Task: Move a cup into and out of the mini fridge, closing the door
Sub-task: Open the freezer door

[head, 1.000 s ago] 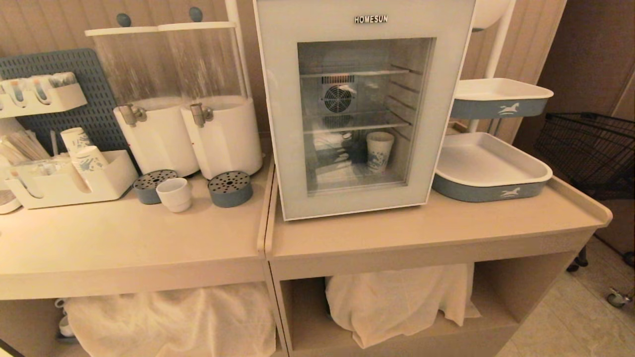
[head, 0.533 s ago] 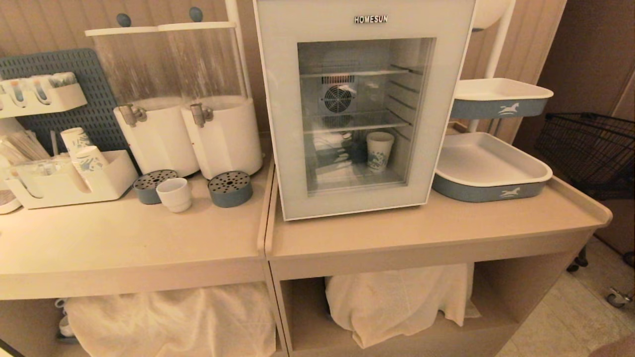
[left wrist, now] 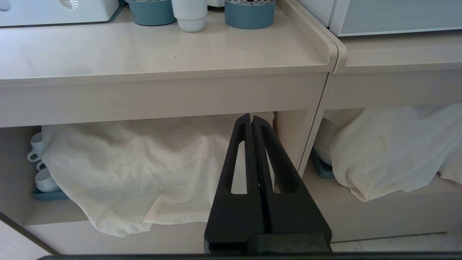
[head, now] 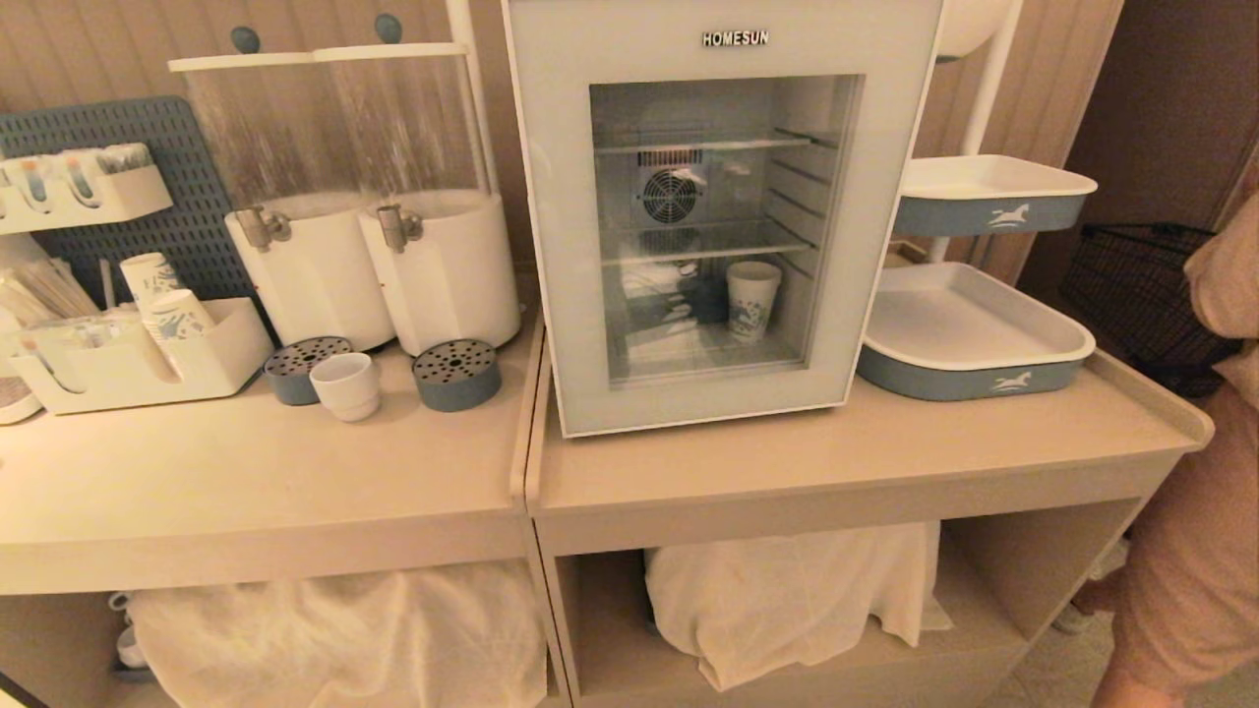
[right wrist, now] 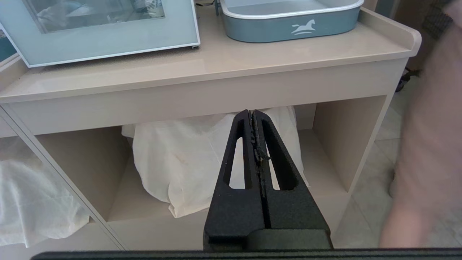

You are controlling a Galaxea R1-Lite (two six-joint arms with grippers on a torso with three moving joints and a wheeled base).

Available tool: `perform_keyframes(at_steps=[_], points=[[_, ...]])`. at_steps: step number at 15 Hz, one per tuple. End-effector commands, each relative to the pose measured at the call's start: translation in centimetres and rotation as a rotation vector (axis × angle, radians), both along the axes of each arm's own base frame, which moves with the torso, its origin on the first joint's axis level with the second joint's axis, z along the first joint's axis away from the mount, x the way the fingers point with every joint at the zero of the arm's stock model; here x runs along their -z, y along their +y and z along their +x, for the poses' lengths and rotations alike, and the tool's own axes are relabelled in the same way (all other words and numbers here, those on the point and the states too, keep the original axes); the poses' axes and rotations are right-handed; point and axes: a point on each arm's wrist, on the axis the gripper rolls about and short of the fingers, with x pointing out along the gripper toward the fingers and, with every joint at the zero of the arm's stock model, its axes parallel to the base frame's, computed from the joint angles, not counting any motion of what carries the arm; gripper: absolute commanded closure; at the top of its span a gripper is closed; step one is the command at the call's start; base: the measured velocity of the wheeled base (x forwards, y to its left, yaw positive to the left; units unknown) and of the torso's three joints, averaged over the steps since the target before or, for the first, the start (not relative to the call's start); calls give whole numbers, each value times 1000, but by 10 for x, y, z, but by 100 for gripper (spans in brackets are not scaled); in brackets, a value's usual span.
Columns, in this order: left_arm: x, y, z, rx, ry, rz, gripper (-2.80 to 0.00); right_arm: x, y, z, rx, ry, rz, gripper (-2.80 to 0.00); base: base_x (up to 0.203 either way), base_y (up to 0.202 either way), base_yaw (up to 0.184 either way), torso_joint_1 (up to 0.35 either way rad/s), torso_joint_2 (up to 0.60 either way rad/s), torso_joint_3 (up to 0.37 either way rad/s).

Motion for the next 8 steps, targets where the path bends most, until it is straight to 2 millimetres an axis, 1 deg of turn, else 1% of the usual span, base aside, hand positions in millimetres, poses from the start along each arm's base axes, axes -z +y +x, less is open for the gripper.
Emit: perform_keyframes(at_steps=[1, 3, 4, 6, 7, 8], points=[[0, 0, 0, -1, 1, 0, 0, 0, 0, 0, 0, 0, 0, 0, 0, 0, 0, 0, 0, 0], [0, 0, 0, 0, -2, 1, 0, 0, 0, 0, -1, 0, 0, 0, 0, 0, 0, 0, 0, 0], [0, 0, 0, -1, -1, 1, 0, 0, 0, 0, 0, 0, 0, 0, 119, 0, -4, 2, -9, 11], [0, 0, 0, 0, -1, 1, 0, 0, 0, 0, 0, 0, 0, 0, 168, 0, -1, 6, 0, -2], [0, 0, 0, -1, -1, 4, 0, 0, 0, 0, 0, 0, 0, 0, 73, 0, 7, 5, 17, 5], [0, 0, 0, 0, -2, 4, 0, 0, 0, 0, 0, 0, 0, 0, 0, 0, 0, 0, 0, 0]])
